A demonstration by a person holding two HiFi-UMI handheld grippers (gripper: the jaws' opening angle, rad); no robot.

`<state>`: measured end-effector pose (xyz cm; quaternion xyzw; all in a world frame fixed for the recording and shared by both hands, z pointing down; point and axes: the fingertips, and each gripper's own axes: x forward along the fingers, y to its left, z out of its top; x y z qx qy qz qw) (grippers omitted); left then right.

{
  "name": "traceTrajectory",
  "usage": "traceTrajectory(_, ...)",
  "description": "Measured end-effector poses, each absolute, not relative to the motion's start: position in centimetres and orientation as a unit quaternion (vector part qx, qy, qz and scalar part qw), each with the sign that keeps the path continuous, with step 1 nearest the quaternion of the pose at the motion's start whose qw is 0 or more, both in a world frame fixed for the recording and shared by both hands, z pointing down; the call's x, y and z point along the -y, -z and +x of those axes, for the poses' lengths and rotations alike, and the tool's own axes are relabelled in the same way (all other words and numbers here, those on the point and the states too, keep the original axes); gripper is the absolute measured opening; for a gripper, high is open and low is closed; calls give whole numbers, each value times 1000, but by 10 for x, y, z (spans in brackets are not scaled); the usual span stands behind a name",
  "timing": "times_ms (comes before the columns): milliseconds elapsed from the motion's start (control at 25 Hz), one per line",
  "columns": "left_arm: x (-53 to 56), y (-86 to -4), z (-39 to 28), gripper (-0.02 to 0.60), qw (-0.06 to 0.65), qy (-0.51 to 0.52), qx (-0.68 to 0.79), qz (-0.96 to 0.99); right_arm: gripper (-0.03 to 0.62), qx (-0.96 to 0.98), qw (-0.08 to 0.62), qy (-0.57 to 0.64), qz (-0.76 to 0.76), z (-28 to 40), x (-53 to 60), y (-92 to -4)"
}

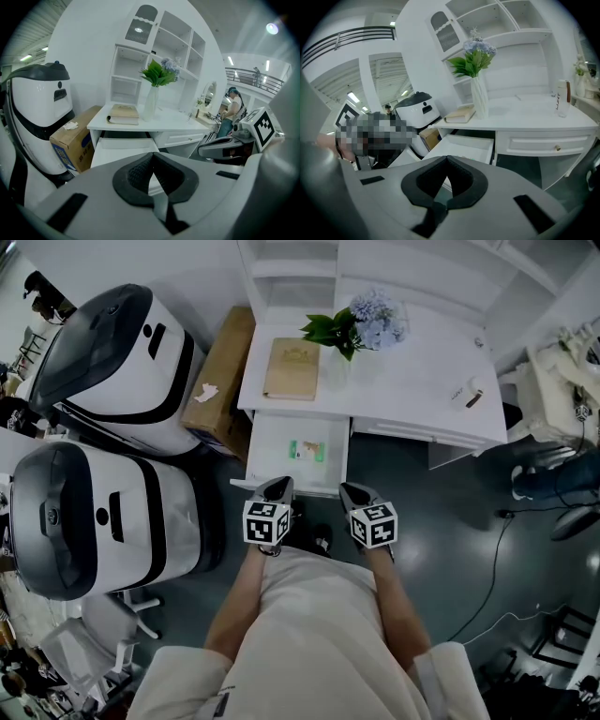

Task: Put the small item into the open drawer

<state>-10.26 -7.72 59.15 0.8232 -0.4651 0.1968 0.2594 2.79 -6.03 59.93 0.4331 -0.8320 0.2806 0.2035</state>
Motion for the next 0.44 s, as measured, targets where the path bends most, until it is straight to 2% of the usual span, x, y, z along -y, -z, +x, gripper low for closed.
traceTrajectory(440, 77, -596, -103, 17, 264, -200, 463, 822, 25, 834, 207, -279, 428, 27, 59, -603)
